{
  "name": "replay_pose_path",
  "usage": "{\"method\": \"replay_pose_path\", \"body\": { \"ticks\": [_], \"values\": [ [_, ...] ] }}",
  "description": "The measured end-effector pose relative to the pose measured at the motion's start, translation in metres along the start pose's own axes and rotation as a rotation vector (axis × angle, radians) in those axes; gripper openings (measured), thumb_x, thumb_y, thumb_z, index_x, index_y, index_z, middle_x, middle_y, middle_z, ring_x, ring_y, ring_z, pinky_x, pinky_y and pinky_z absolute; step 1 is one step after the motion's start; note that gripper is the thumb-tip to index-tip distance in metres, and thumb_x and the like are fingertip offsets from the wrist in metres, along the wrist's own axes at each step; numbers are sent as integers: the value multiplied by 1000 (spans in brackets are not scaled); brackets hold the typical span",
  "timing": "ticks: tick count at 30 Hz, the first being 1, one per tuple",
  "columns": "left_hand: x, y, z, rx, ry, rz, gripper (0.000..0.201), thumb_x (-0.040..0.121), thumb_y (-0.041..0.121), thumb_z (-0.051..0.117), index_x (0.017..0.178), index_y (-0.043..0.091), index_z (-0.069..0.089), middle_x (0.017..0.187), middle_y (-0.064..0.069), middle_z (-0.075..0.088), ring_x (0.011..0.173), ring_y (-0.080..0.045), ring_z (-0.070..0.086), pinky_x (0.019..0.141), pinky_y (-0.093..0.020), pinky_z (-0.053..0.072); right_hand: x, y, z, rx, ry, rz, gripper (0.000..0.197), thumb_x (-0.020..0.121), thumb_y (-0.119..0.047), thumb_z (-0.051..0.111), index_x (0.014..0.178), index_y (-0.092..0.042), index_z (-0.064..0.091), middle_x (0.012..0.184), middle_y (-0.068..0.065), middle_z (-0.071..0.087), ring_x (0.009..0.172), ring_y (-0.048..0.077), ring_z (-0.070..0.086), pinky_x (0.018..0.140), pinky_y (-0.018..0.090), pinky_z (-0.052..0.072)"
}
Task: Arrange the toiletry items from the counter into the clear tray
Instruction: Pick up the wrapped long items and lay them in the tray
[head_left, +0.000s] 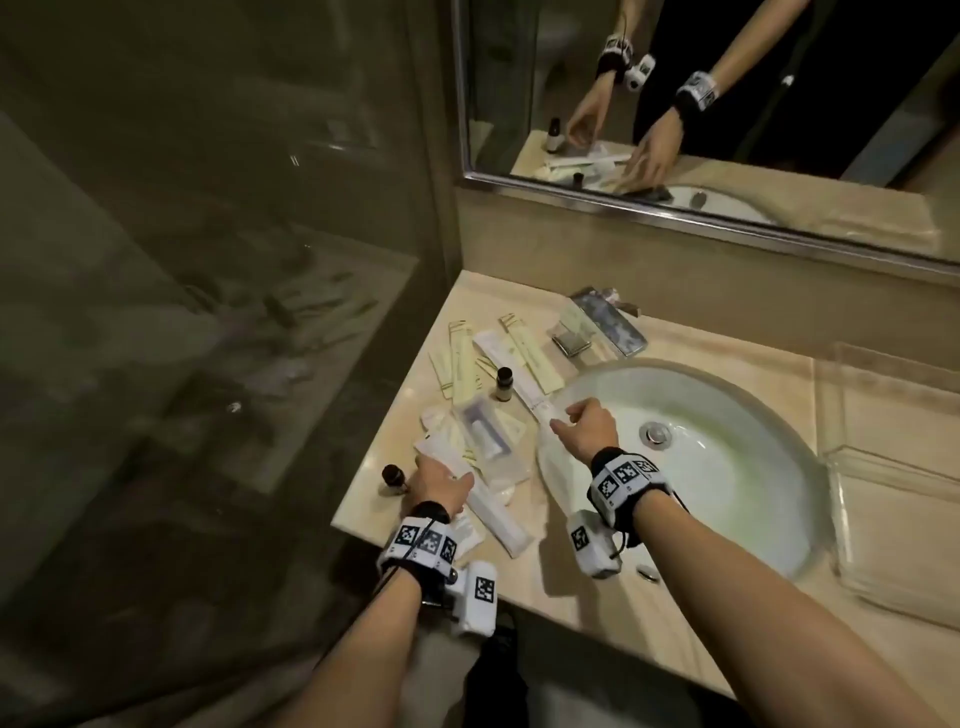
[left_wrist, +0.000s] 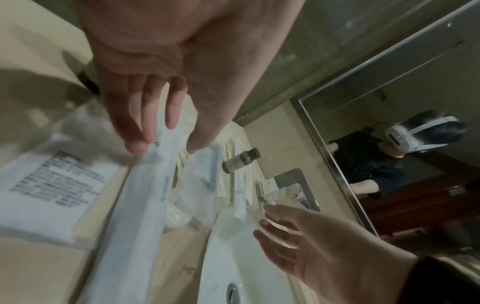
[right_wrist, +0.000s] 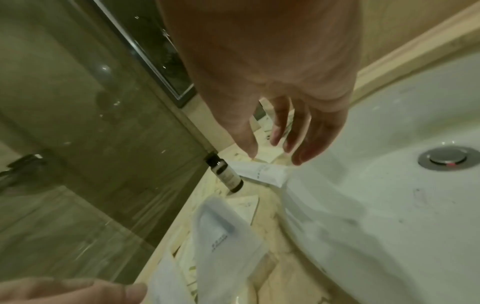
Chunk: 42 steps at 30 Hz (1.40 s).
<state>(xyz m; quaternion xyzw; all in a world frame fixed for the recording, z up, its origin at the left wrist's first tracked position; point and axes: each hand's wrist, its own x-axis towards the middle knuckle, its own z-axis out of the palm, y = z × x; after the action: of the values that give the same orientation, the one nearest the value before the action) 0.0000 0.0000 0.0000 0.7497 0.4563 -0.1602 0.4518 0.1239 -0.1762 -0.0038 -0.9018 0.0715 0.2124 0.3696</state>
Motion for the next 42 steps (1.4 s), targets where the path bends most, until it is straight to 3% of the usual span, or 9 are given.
{"method": "replay_pose_path", "body": {
  "ticks": [4,10,15,20,30,35,38,40,42],
  "values": [
    [20,1,16,-27,83,-68,77,74,26,76,129,3,28,132,-20,52,122,-38,52,102,-44,46,25,4,13,60,-44,131,51,85,-33,71,122,-5,50,127,16,58,117,31,56,93,35,45],
    [32,3,28,50,161,-81,90,69,25,81,134,6,21,135,-21,46,121,-39,51,100,-49,46,49,11,29,229,-47,213,41,83,-35,72,113,-11,58,120,11,64,116,29,58,101,40,47],
    [34,6,23,26,155,-105,78,71,20,80,124,9,24,131,-20,50,118,-38,54,99,-48,48,61,16,37,308,-66,242,19,80,-32,74,92,-18,67,100,9,72,99,27,67,96,42,53],
    [27,8,12,-3,155,-94,69,72,13,78,118,8,27,126,-21,54,116,-40,55,97,-49,48,59,15,34,427,-57,255,17,83,-27,73,92,-12,72,78,4,65,79,22,60,93,41,54],
    [-17,32,-18,-199,163,102,53,79,1,70,116,9,32,121,-18,62,114,-32,61,95,-44,52,31,-13,5,604,31,137,22,88,-21,69,104,-5,69,84,3,63,67,13,57,76,29,51],
    [-44,61,-50,-281,177,263,46,77,0,73,105,8,37,109,-17,66,100,-30,67,92,-43,54,4,-32,-34,685,30,37,8,89,-19,68,92,-11,69,79,0,62,78,18,58,78,31,51],
    [-56,85,-61,-341,150,354,47,74,2,77,101,9,39,94,-9,63,82,-23,66,80,-29,56,-15,-40,-62,732,32,-30,11,91,-16,65,80,-16,67,79,4,59,75,17,54,77,34,50],
    [-65,103,-61,-393,91,396,45,76,3,76,102,9,40,84,-2,60,68,-15,62,62,-16,55,-25,-42,-83,767,59,-56,7,91,-15,65,84,-14,68,82,6,60,75,17,55,74,32,50],
    [-70,121,-55,-433,47,431,41,75,6,78,100,10,45,84,-6,63,68,-17,64,66,-24,58,-36,-40,-104,802,88,-80,7,91,-14,64,95,-9,68,87,7,62,76,15,56,75,30,51]
  ]
}}
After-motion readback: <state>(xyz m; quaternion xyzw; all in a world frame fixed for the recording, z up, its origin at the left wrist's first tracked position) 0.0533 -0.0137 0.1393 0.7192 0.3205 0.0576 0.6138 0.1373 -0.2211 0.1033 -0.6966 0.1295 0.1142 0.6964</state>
